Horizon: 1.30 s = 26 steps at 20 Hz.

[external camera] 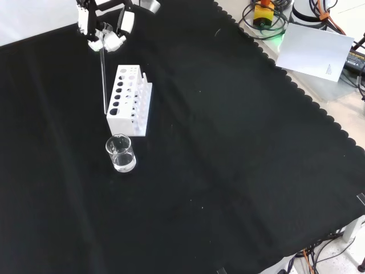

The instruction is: Put the glass rod back on the white test tube rack.

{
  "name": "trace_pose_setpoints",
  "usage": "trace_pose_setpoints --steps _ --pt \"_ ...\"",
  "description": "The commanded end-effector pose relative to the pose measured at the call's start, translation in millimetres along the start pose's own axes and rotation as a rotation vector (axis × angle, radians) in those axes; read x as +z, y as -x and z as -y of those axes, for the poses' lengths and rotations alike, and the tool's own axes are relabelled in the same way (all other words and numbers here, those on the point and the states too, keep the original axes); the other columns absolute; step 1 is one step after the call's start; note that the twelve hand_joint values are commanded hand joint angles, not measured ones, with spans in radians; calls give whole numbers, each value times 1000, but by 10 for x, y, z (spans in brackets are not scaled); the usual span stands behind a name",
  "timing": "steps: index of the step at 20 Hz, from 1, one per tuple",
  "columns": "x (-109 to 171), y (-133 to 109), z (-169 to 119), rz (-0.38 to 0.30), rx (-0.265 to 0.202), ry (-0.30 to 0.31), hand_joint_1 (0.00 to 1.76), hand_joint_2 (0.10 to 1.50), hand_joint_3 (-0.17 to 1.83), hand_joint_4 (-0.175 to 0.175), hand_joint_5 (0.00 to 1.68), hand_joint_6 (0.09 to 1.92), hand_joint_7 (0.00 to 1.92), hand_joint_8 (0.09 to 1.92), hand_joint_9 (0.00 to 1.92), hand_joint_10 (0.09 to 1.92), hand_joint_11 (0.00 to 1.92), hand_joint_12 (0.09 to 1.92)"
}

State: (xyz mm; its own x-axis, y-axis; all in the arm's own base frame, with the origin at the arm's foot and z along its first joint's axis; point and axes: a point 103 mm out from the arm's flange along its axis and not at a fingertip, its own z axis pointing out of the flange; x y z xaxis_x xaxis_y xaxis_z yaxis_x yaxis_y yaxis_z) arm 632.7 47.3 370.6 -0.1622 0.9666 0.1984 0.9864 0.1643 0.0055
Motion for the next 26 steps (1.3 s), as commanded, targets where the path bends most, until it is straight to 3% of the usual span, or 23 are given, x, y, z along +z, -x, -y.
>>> trace_pose_setpoints --steps 1,12,20,26 --pt "-56 117 -6 -2 12 2 1309 678 730 -175 1207 532 1157 1195 1686 851 1574 779" --pt "-68 201 112 35 20 4 1309 676 732 -175 1209 528 1159 1193 1686 850 1575 779" --pt "-85 275 281 20 11 42 1309 673 737 -175 1212 525 1160 1192 1688 850 1577 780" --pt "39 364 350 40 43 -6 1310 670 740 -175 1215 523 1162 1191 1689 849 1578 780"
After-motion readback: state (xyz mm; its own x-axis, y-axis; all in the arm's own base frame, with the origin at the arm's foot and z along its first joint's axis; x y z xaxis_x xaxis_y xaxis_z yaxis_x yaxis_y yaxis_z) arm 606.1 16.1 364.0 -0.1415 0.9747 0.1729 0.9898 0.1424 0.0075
